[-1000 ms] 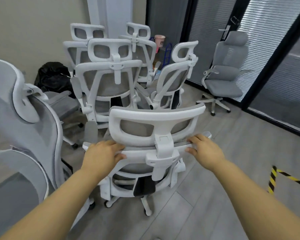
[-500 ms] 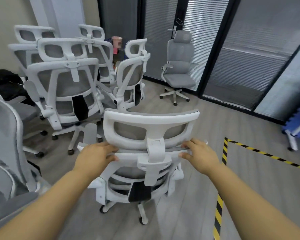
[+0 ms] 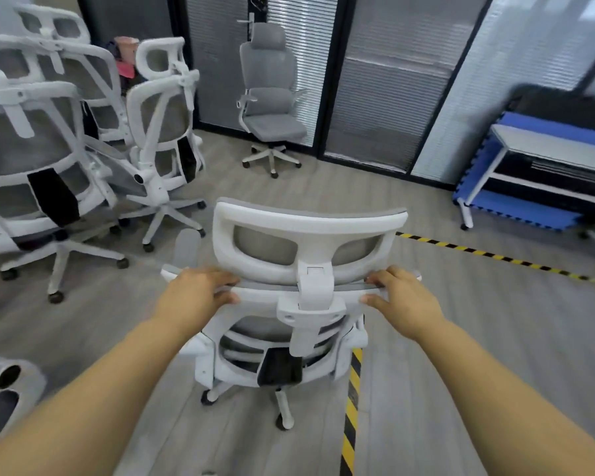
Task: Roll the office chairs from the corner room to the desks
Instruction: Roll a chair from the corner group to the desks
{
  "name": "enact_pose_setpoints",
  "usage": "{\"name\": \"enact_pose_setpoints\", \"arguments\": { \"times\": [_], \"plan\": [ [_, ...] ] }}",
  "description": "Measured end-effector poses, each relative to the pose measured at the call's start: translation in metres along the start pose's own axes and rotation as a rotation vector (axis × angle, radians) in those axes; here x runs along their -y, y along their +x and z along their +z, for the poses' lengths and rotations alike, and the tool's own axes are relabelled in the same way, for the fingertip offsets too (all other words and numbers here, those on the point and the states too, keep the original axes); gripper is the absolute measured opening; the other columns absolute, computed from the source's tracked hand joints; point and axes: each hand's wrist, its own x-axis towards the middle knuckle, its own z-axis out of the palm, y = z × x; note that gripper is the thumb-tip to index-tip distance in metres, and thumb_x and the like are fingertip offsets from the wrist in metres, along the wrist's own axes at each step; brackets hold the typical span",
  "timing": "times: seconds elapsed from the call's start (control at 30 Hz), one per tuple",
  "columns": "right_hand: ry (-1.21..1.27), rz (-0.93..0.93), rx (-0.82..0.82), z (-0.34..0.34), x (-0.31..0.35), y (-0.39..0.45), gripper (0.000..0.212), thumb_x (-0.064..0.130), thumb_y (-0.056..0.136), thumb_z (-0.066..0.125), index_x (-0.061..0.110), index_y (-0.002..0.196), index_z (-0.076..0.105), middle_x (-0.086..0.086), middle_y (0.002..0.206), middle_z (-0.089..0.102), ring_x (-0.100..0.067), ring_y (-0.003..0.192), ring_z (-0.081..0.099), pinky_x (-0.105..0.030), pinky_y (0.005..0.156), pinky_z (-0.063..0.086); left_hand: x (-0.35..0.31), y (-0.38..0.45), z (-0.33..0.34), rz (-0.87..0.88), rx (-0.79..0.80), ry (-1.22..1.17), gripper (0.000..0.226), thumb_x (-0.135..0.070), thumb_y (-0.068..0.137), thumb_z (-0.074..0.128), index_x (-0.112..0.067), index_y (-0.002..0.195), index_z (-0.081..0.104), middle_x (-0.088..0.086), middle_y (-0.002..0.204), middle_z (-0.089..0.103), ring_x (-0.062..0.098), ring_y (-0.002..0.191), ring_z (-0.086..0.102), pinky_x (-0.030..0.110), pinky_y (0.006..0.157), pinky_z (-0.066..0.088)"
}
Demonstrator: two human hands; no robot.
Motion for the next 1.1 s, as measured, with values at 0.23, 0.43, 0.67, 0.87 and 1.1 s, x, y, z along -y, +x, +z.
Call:
{"name": "enact_pose_setpoints", "arguments": {
  "times": [0.23, 0.43, 0.67, 0.87, 1.1],
  "plan": [
    [0.016, 0.198, -0.077, -0.025, -0.068, -0.063, 0.035, 0.048, 0.086, 0.059, 0.027, 0.114, 0.058, 0.008, 0.110, 0.051, -0.016, 0.109, 0.048, -0.031, 0.074, 0.040, -0.068, 0.020, 0.035, 0.169, 0.123, -0.042, 0.029, -0.029, 0.086, 0.064, -0.026, 0.115, 0.065, -0.006, 0.120, 0.064, 0.021, 0.108, 0.057, 0.036, 0.097, 0.039],
    [0.014, 0.388, -0.144, -0.034, -0.108, -0.104, 0.040, 0.051, 0.086, 0.056, 0.024, 0.115, 0.057, 0.008, 0.113, 0.051, -0.015, 0.110, 0.047, -0.030, 0.070, 0.038, -0.114, 0.053, 0.066, 0.310, 0.245, -0.116, 0.033, -0.028, 0.086, 0.065, -0.026, 0.119, 0.064, -0.004, 0.119, 0.064, 0.019, 0.108, 0.057, 0.041, 0.107, 0.035],
    [0.020, 0.612, -0.243, -0.049, -0.156, -0.140, 0.038, 0.048, 0.087, 0.057, 0.022, 0.114, 0.057, 0.009, 0.113, 0.049, -0.014, 0.108, 0.046, -0.031, 0.068, 0.038, -0.188, 0.095, 0.113, 0.551, 0.342, -0.168, 0.032, -0.023, 0.086, 0.065, -0.019, 0.118, 0.065, 0.003, 0.118, 0.065, 0.022, 0.105, 0.058, 0.033, 0.102, 0.037],
    [0.021, 0.729, -0.294, -0.068, -0.219, -0.158, 0.038, 0.046, 0.086, 0.060, 0.020, 0.113, 0.059, 0.003, 0.116, 0.051, -0.019, 0.113, 0.045, -0.034, 0.071, 0.041, -0.272, 0.123, 0.156, 0.637, 0.411, -0.155, 0.033, -0.022, 0.088, 0.063, -0.016, 0.120, 0.063, 0.002, 0.124, 0.061, 0.023, 0.110, 0.054, 0.024, 0.086, 0.034],
    [0.033, 0.785, -0.375, -0.101, -0.315, -0.164, 0.037, 0.045, 0.085, 0.061, 0.019, 0.111, 0.060, 0.003, 0.112, 0.052, -0.016, 0.111, 0.044, -0.032, 0.073, 0.038, -0.371, 0.156, 0.215, 0.670, 0.457, -0.192, 0.033, -0.026, 0.087, 0.063, -0.022, 0.120, 0.062, 0.001, 0.118, 0.062, 0.024, 0.110, 0.052, 0.036, 0.096, 0.039]
  ]
}}
